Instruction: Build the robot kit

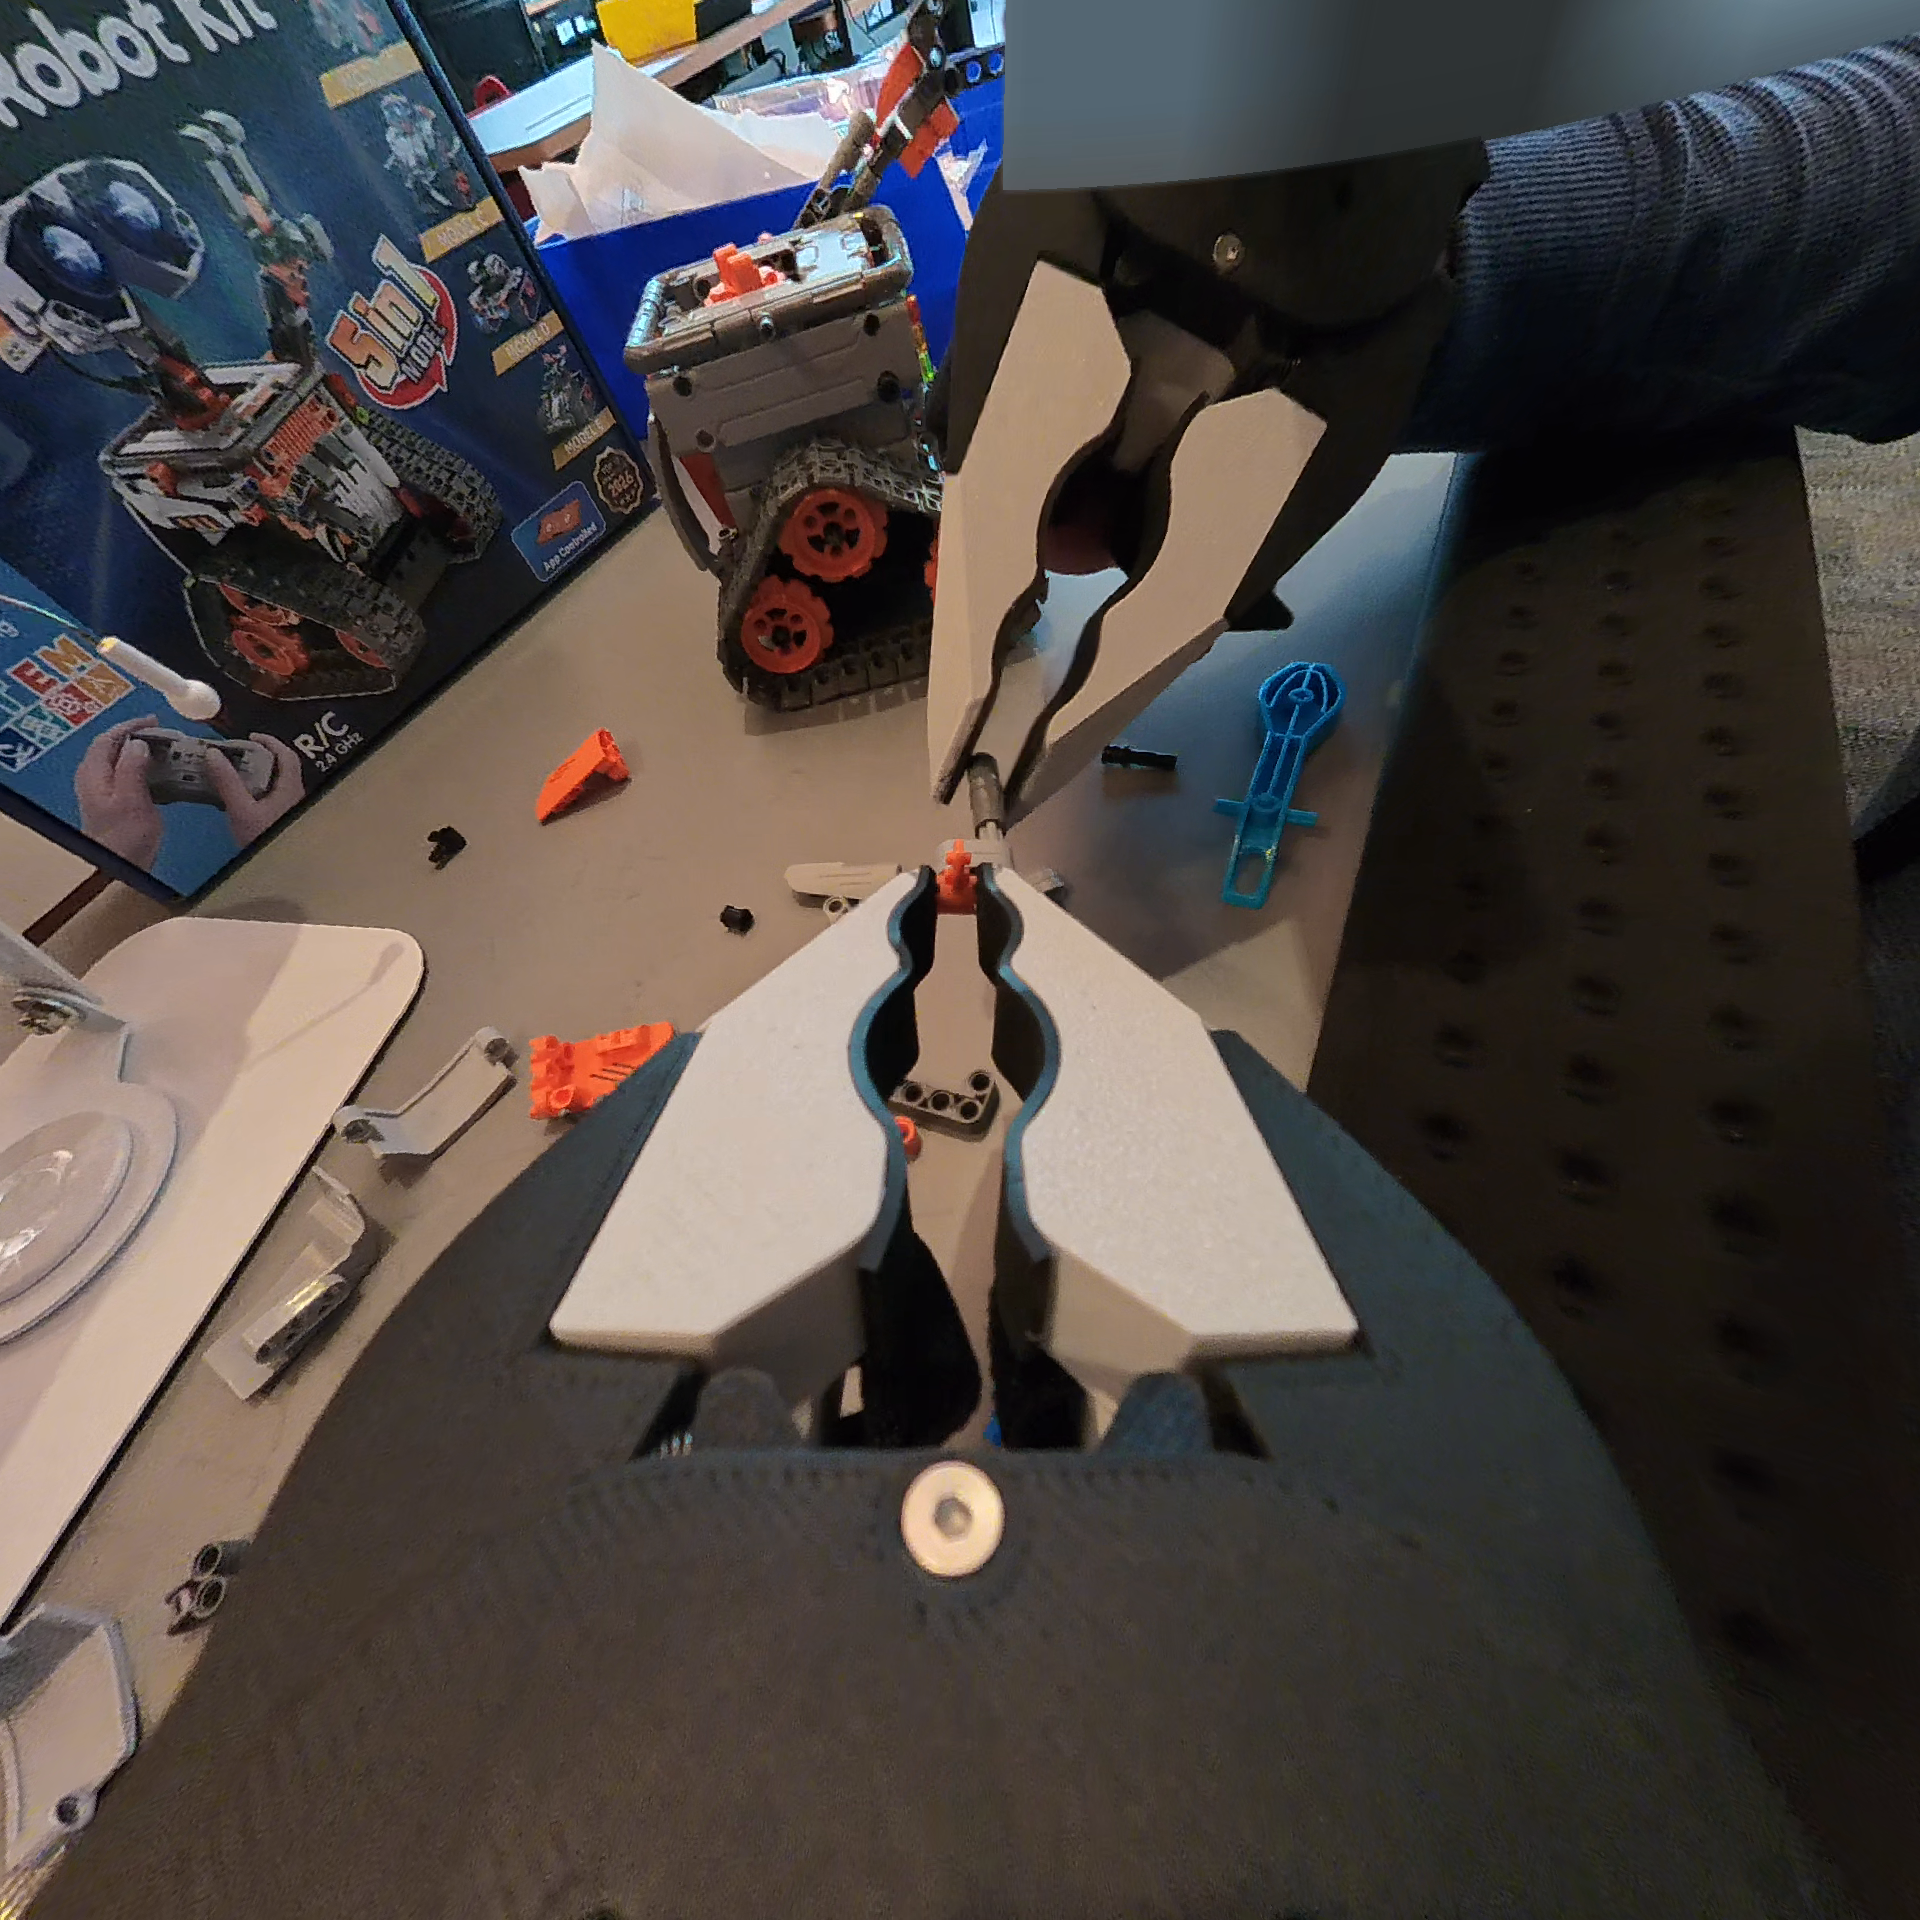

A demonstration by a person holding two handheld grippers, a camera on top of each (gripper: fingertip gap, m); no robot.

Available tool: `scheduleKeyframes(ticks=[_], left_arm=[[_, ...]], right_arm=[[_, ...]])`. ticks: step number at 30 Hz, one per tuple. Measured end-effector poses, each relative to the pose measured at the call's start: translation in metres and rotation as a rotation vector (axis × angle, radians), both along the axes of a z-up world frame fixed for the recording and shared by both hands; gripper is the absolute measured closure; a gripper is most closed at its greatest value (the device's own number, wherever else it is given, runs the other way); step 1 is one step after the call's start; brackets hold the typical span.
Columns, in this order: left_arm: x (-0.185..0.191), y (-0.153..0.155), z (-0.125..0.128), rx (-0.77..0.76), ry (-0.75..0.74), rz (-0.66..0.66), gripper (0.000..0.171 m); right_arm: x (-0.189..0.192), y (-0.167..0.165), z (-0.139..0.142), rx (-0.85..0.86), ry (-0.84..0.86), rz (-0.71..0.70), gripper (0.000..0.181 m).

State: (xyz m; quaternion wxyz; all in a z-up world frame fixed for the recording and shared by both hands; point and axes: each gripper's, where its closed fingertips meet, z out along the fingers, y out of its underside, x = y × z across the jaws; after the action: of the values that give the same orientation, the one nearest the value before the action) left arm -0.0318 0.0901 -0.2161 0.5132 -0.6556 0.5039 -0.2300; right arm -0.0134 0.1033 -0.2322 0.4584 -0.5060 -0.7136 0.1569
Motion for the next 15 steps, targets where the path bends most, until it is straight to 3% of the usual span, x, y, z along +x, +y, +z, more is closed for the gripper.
scheduleKeyframes(ticks=[15], left_arm=[[0.0012,-0.0028,0.0062,-0.051,-0.071,-0.025,0.166]], right_arm=[[0.0001,-0.0018,0.0039,0.047,0.009,0.023,0.178]])
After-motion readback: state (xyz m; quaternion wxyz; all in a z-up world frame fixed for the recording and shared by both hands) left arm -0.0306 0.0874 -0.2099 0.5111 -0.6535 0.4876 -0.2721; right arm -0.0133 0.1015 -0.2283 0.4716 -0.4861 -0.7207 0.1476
